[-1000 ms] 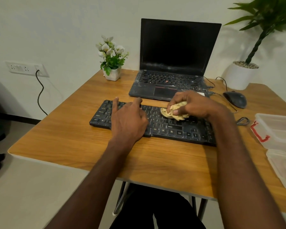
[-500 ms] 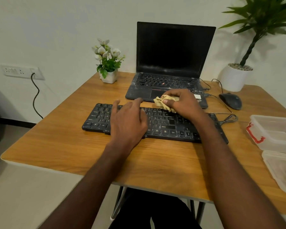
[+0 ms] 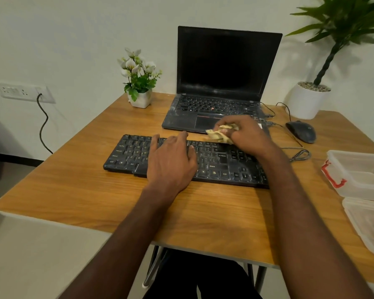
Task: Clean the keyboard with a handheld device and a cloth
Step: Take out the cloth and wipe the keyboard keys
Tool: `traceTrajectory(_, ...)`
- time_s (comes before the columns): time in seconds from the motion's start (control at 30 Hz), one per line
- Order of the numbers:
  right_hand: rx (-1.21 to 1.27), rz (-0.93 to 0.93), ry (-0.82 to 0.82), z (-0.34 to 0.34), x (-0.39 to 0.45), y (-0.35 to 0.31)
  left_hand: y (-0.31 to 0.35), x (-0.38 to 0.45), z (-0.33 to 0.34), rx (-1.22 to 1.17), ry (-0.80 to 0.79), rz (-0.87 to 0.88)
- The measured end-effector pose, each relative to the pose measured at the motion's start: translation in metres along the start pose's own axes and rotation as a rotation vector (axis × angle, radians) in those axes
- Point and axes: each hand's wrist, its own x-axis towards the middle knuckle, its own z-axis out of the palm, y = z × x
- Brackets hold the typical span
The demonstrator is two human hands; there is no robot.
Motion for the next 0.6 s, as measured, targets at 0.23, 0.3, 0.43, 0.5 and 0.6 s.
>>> traceTrajectory(0.23,-0.084,0.024,-0.206,-0.003,-0.003,-0.005,0.0,-0.001,-0.001,-0.011,0.004,-0.03)
traceTrajectory(0.3,-0.096,0.068,-0.156,-0.015,-0.006,0.001,0.0,-0.001,-0.001,-0.02,0.011,-0.031)
traceTrajectory(0.43,0.029,0.044,-0.17,-0.008,-0.005,-0.007,0.001,-0.001,-0.001,-0.01,0.025,-0.035)
traceTrajectory(0.5,0.006,0.02,-0.247,0.002,-0.005,-0.015,0.002,-0.001,-0.001,-0.009,0.033,-0.038)
traceTrajectory(0.6,-0.106,0.047,-0.266,-0.003,-0.007,-0.017,0.0,-0.002,-0.001,-0.036,0.032,-0.042)
